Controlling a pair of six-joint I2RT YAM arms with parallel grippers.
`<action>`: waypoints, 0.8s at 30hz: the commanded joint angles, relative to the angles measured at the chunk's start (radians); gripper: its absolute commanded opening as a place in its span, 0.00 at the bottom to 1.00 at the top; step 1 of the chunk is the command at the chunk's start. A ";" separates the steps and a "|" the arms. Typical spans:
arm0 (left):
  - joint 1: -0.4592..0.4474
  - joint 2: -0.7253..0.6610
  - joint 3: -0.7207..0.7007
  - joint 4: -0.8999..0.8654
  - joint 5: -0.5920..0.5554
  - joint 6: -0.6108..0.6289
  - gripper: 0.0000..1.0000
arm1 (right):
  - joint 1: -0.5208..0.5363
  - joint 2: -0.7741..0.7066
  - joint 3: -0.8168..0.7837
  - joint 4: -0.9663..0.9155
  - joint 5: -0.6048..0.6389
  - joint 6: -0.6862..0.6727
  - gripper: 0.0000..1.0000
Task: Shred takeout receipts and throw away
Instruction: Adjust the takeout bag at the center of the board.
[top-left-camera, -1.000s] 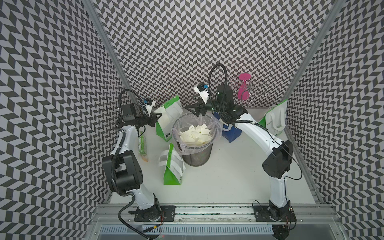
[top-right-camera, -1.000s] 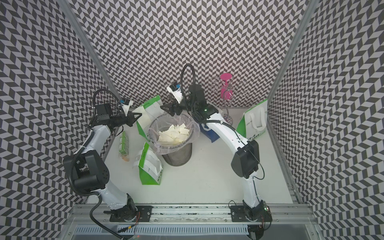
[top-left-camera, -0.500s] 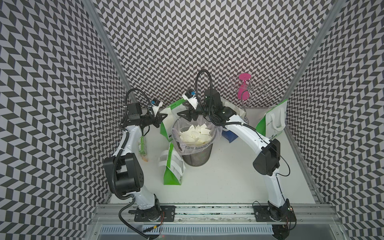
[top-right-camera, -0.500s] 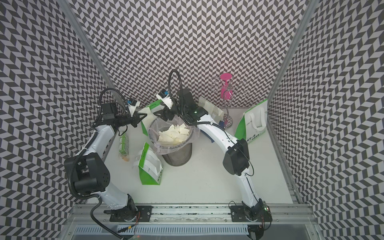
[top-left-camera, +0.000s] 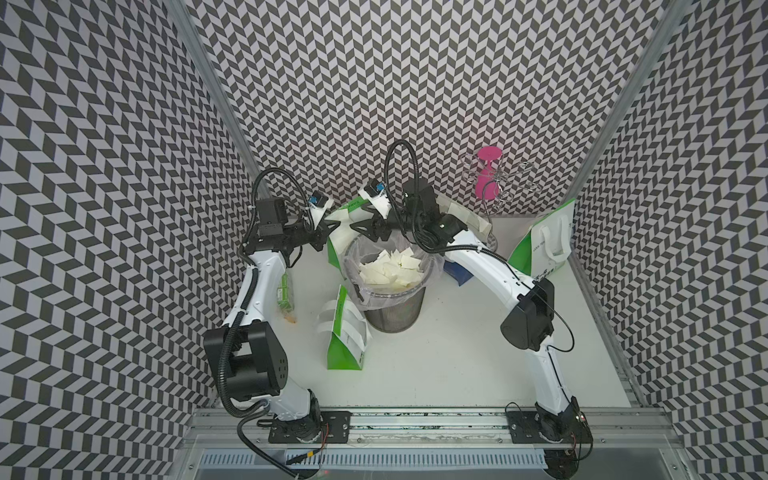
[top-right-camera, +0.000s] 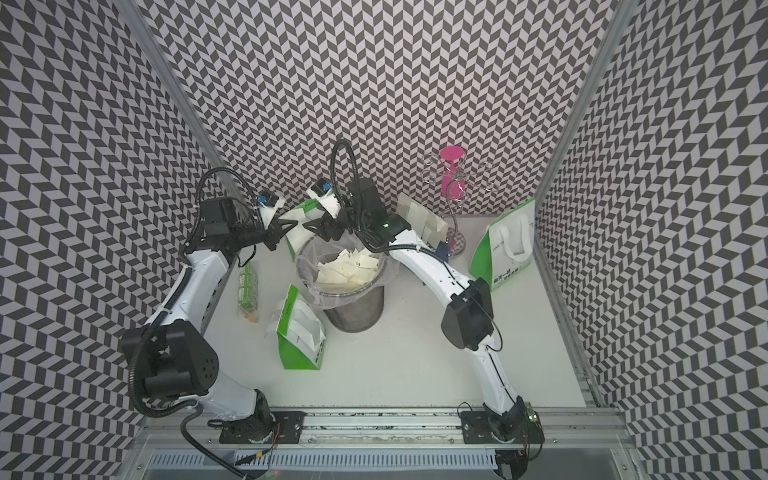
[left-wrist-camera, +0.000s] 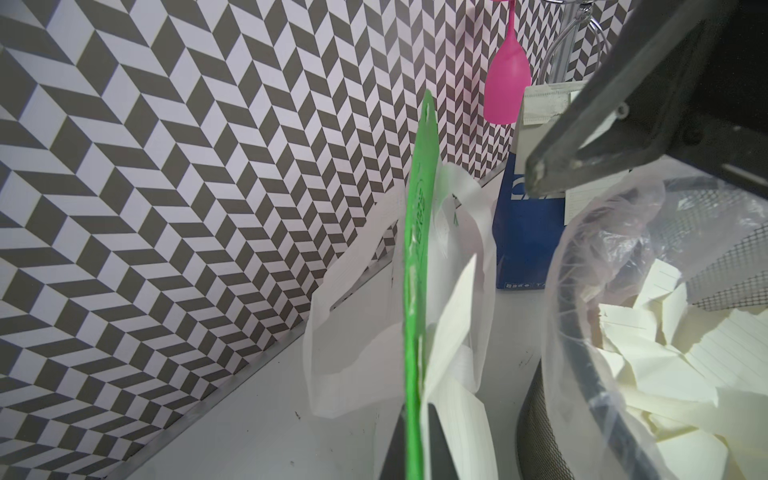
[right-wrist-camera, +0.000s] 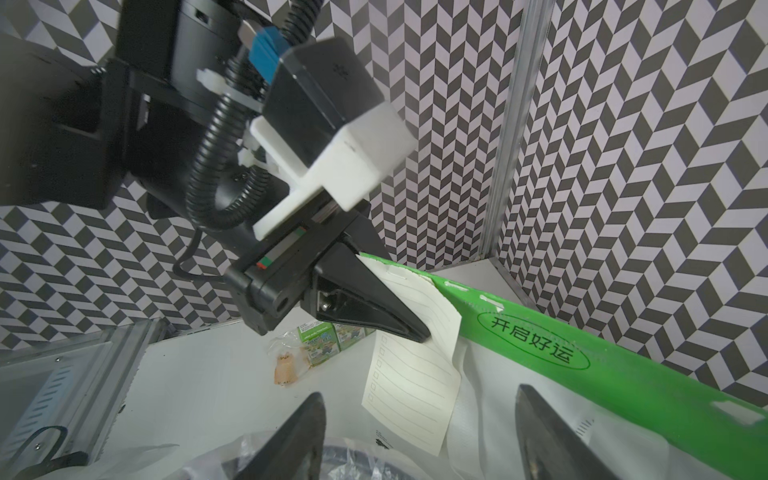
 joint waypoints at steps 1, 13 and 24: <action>-0.013 -0.035 0.043 0.005 0.016 0.045 0.00 | 0.006 0.023 0.027 0.078 0.007 0.010 0.69; -0.029 -0.043 0.035 -0.010 0.007 0.070 0.00 | 0.008 0.064 0.053 0.134 -0.042 0.062 0.58; 0.027 -0.016 -0.019 0.033 0.016 0.032 0.00 | -0.001 -0.010 -0.001 0.162 -0.018 0.049 0.62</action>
